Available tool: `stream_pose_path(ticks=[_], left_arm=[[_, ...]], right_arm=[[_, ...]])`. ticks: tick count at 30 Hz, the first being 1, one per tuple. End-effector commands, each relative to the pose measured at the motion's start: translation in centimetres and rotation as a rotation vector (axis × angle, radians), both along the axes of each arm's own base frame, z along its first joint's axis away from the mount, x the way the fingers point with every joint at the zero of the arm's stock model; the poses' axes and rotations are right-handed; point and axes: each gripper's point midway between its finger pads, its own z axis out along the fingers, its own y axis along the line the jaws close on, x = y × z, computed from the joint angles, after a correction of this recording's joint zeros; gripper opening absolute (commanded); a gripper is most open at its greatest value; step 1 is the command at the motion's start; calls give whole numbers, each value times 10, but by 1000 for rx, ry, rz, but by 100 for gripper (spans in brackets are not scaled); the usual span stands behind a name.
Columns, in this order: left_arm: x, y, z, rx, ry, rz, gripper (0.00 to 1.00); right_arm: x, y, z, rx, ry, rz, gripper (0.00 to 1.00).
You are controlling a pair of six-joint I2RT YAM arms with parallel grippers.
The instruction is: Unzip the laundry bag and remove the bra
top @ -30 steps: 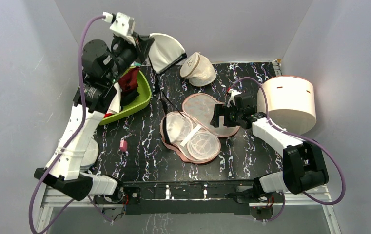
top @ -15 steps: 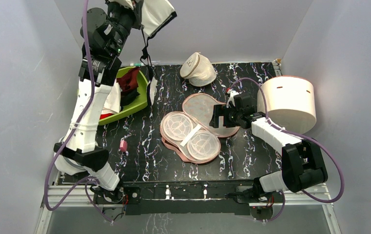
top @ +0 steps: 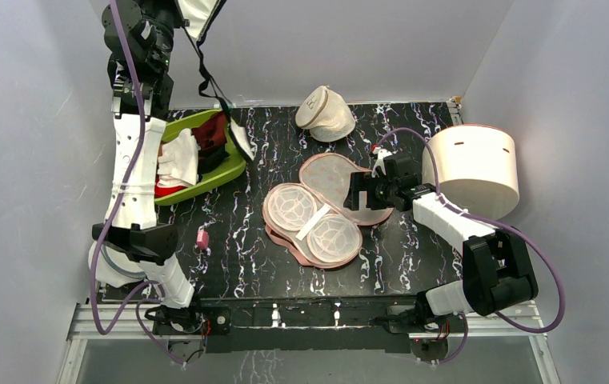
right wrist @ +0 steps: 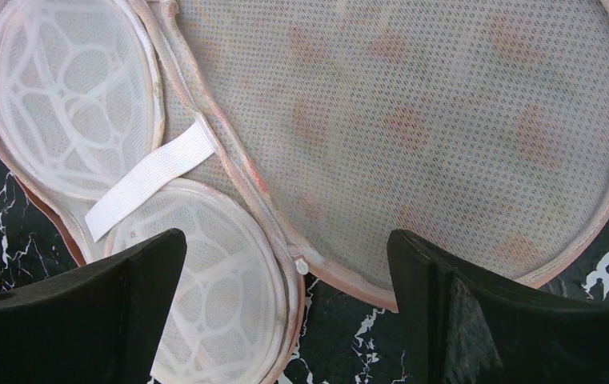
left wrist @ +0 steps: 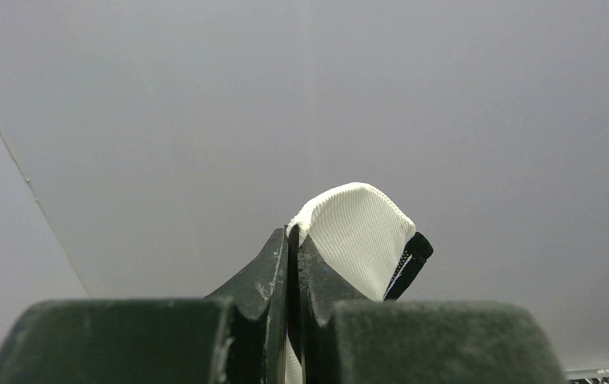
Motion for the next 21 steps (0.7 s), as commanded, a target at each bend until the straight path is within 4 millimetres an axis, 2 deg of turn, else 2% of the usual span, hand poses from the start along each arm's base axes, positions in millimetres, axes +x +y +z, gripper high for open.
stream_pose_path(ticks=[1, 4, 7, 15, 21], left_arm=[[-10, 17, 17, -21, -56, 34, 0], [-8, 24, 6, -18, -24, 53, 0], [-4, 35, -15, -19, 25, 84, 0], [13, 85, -50, -54, 106, 127, 0], [18, 102, -90, -77, 189, 153, 0]], right_arm=[[11, 3, 12, 8, -59, 5, 98], [11, 4, 11, 12, -55, 10, 98], [11, 5, 10, 15, -53, 11, 98], [9, 5, 10, 17, -50, 15, 98], [9, 5, 11, 19, -50, 11, 98]])
